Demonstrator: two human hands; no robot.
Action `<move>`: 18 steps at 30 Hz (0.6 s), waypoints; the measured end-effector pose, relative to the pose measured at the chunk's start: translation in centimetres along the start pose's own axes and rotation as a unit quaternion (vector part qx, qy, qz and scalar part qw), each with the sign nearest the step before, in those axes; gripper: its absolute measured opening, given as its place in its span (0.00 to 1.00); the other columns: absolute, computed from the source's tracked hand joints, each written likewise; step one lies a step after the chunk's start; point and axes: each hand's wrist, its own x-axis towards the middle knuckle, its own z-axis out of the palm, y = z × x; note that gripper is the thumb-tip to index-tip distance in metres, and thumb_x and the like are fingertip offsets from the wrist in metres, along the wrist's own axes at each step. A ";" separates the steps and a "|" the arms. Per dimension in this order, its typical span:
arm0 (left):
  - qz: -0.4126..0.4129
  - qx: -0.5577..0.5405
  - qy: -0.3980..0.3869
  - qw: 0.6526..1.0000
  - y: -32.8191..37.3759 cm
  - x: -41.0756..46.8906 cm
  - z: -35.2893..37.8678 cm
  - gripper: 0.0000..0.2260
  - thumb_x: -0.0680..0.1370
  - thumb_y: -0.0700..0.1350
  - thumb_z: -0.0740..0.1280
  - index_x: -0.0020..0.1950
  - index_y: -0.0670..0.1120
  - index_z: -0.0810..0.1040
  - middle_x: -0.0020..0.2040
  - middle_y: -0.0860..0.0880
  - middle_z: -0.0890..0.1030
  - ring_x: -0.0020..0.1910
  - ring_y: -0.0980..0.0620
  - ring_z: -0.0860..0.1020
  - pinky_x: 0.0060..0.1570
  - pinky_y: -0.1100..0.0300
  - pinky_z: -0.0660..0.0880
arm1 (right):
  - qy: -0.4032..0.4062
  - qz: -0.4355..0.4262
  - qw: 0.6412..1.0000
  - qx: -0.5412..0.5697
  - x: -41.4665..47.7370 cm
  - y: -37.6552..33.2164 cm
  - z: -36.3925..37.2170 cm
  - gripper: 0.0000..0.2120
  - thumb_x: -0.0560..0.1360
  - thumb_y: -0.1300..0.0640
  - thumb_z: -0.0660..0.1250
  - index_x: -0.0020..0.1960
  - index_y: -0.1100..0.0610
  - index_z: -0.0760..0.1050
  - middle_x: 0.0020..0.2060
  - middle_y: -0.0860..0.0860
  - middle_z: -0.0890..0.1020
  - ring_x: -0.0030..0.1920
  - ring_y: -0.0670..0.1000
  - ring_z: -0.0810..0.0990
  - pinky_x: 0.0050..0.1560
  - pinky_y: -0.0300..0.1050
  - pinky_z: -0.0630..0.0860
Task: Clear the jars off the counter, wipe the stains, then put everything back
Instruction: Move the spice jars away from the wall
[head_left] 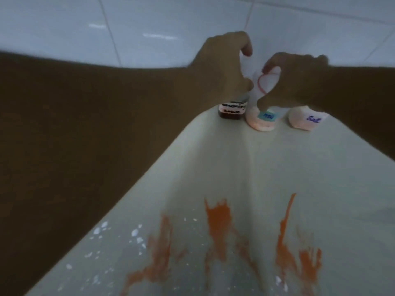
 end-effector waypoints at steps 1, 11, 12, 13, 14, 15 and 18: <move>-0.004 -0.001 0.009 1.000 -0.5 -0.8 -1.0 0.23 0.69 0.52 0.77 0.62 0.51 0.76 0.55 0.56 0.74 0.51 0.57 0.73 0.37 0.75 0.66 | -0.005 -0.008 1.000 0.002 -0.1 -0.9 -0.1 0.30 0.66 0.38 0.76 0.62 0.42 0.68 0.56 0.56 0.71 0.60 0.63 0.70 0.59 0.60 0.74; -0.149 0.077 0.118 0.979 -12.5 -18.7 -23.9 0.19 0.65 0.58 0.76 0.54 0.60 0.79 0.41 0.61 0.76 0.35 0.65 0.75 0.31 0.76 0.66 | -0.011 -0.220 0.964 0.152 -9.2 -24.1 4.8 0.41 0.44 0.32 0.70 0.57 0.38 0.70 0.52 0.56 0.76 0.51 0.60 0.78 0.50 0.56 0.80; -0.171 0.092 0.133 0.972 -14.0 -21.0 -26.2 0.19 0.64 0.59 0.76 0.54 0.60 0.80 0.39 0.60 0.77 0.34 0.65 0.76 0.32 0.75 0.67 | -0.013 -0.239 0.957 0.166 -10.6 -27.0 5.8 0.40 0.45 0.34 0.70 0.57 0.39 0.71 0.51 0.55 0.75 0.51 0.59 0.77 0.50 0.54 0.79; -0.192 0.105 0.145 0.965 -15.4 -23.2 -28.2 0.19 0.64 0.59 0.76 0.54 0.60 0.80 0.38 0.60 0.78 0.33 0.65 0.76 0.32 0.75 0.68 | -0.016 -0.259 0.949 0.180 -11.9 -29.6 6.8 0.39 0.46 0.35 0.72 0.57 0.39 0.71 0.51 0.54 0.74 0.52 0.58 0.76 0.50 0.51 0.78; -0.211 0.116 0.153 0.958 -16.7 -25.3 -30.1 0.20 0.64 0.60 0.76 0.54 0.60 0.80 0.38 0.59 0.79 0.33 0.65 0.76 0.32 0.74 0.69 | -0.021 -0.277 0.942 0.187 -13.2 -31.9 7.8 0.37 0.48 0.37 0.75 0.56 0.39 0.71 0.51 0.52 0.72 0.52 0.56 0.75 0.48 0.48 0.75; -0.227 0.124 0.156 0.953 -17.9 -27.2 -31.7 0.21 0.64 0.61 0.75 0.55 0.60 0.80 0.38 0.59 0.80 0.34 0.65 0.77 0.34 0.73 0.71 | -0.028 -0.295 0.936 0.192 -14.2 -33.9 8.9 0.35 0.50 0.39 0.77 0.56 0.39 0.71 0.52 0.50 0.70 0.53 0.54 0.73 0.46 0.47 0.73; -0.253 0.138 0.163 0.944 -21.2 -31.4 -35.4 0.21 0.64 0.61 0.75 0.55 0.59 0.80 0.42 0.60 0.81 0.40 0.62 0.79 0.39 0.65 0.76 | -0.043 -0.336 0.923 0.180 -16.3 -39.0 11.8 0.35 0.55 0.41 0.81 0.57 0.37 0.68 0.53 0.46 0.66 0.55 0.48 0.67 0.41 0.41 0.68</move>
